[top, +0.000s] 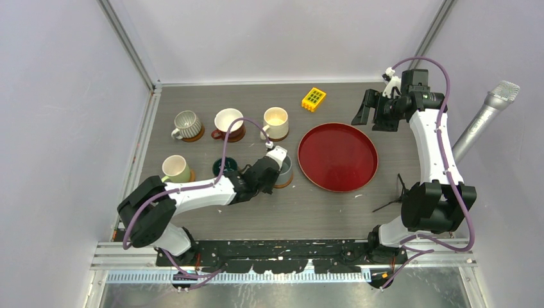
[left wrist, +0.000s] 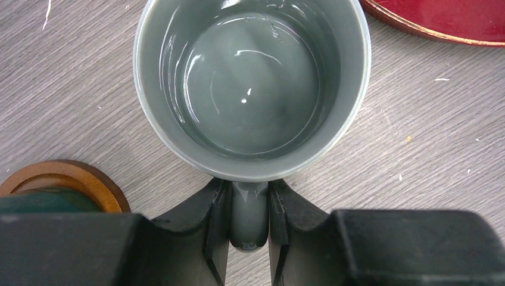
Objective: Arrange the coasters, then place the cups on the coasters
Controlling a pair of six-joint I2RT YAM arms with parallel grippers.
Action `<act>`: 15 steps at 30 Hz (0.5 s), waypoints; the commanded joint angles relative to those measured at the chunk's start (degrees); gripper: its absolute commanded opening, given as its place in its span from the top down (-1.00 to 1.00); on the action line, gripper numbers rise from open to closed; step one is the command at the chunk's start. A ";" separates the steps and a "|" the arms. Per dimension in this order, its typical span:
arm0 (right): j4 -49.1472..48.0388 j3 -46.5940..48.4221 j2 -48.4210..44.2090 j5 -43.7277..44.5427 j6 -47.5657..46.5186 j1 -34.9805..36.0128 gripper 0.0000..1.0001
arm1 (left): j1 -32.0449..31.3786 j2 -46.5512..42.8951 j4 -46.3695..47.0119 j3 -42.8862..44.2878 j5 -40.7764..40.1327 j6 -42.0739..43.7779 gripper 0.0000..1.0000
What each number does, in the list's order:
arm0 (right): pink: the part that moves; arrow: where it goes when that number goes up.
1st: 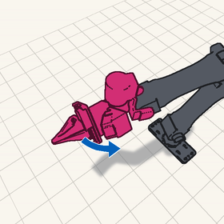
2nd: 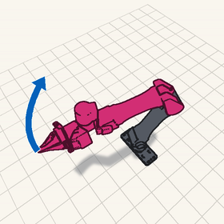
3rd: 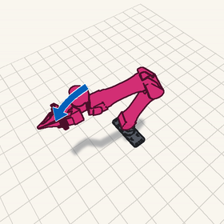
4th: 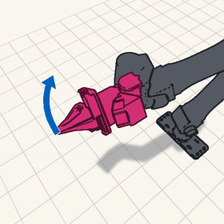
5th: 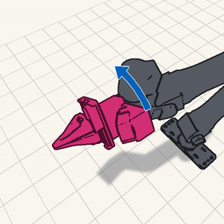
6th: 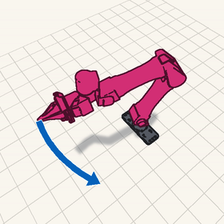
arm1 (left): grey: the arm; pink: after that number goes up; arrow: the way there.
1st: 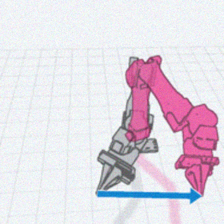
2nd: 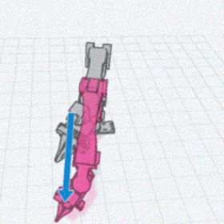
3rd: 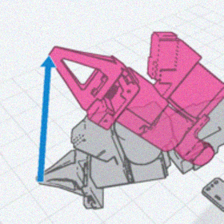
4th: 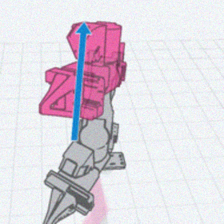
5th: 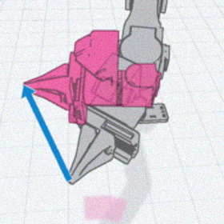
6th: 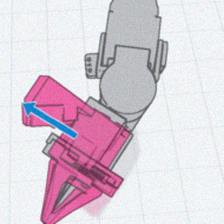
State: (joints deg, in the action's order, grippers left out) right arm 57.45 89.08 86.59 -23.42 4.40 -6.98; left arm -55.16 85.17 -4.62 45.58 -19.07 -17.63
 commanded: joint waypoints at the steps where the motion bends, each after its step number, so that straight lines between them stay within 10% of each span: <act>1: -0.78 0.19 -1.88 -0.11 -0.66 -0.28 -0.68 | -0.53 -1.49 1.28 1.88 0.67 -1.54 0.45; 15: -0.85 -0.66 -3.17 -0.22 -0.75 -0.31 -0.67 | -1.45 -2.15 -0.32 1.80 2.06 -1.88 0.58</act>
State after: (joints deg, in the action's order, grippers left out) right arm 57.45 88.29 86.59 -23.42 4.40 -6.98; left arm -55.77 85.17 -5.06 45.60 -18.55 -18.11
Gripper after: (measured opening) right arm 0.837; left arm 0.247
